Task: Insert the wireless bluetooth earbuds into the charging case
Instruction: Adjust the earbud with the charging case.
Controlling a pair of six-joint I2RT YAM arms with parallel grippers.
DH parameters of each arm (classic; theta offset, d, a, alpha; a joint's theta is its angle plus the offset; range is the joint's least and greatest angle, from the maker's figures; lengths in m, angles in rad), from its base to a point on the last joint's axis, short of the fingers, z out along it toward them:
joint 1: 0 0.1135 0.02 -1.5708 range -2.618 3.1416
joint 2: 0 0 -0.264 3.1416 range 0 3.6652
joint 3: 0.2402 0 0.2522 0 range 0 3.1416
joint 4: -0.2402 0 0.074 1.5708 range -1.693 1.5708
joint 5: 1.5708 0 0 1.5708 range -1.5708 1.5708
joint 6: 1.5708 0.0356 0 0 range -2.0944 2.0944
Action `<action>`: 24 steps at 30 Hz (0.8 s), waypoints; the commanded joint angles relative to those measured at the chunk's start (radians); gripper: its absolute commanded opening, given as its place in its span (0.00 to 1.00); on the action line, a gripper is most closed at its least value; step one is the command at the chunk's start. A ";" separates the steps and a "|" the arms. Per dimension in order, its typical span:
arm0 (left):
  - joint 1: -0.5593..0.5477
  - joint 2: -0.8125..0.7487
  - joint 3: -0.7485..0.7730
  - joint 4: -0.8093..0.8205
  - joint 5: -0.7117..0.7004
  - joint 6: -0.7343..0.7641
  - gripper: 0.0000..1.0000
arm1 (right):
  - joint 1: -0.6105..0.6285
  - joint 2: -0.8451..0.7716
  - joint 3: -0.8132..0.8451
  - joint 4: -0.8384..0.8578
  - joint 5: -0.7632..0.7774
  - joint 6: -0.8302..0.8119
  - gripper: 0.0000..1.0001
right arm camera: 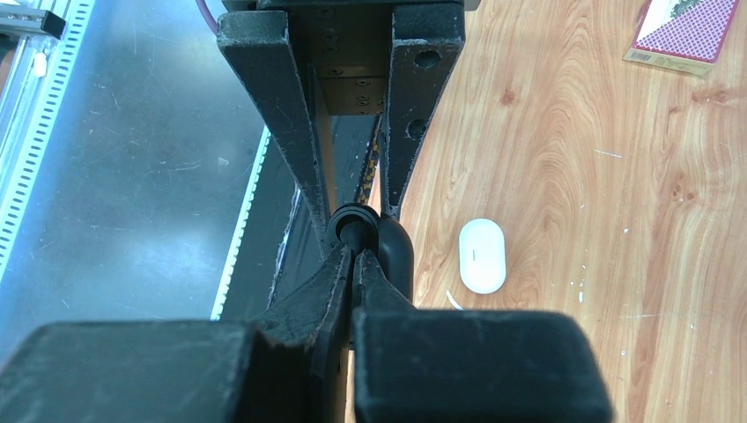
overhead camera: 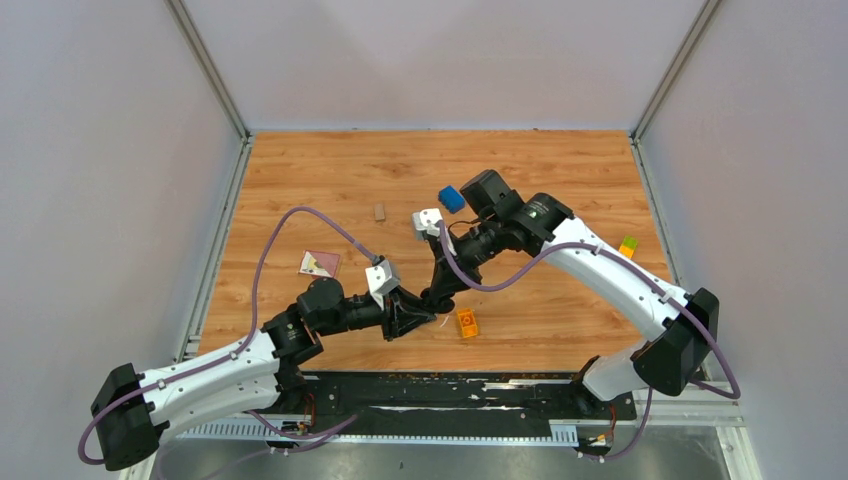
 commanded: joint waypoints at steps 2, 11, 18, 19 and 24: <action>-0.003 -0.012 0.010 0.068 -0.005 0.015 0.00 | 0.008 -0.003 0.006 0.056 0.036 0.021 0.00; -0.004 -0.014 0.006 0.070 -0.011 0.010 0.00 | 0.010 -0.013 -0.017 0.065 0.041 0.025 0.01; -0.004 -0.019 0.006 0.068 -0.016 0.013 0.00 | 0.018 -0.010 -0.029 0.064 0.027 0.025 0.02; -0.004 -0.018 0.005 0.069 -0.016 0.013 0.00 | 0.018 -0.009 -0.027 0.064 0.020 0.025 0.02; -0.004 -0.015 -0.002 0.074 -0.011 0.010 0.00 | 0.017 -0.003 0.004 0.044 0.023 0.027 0.15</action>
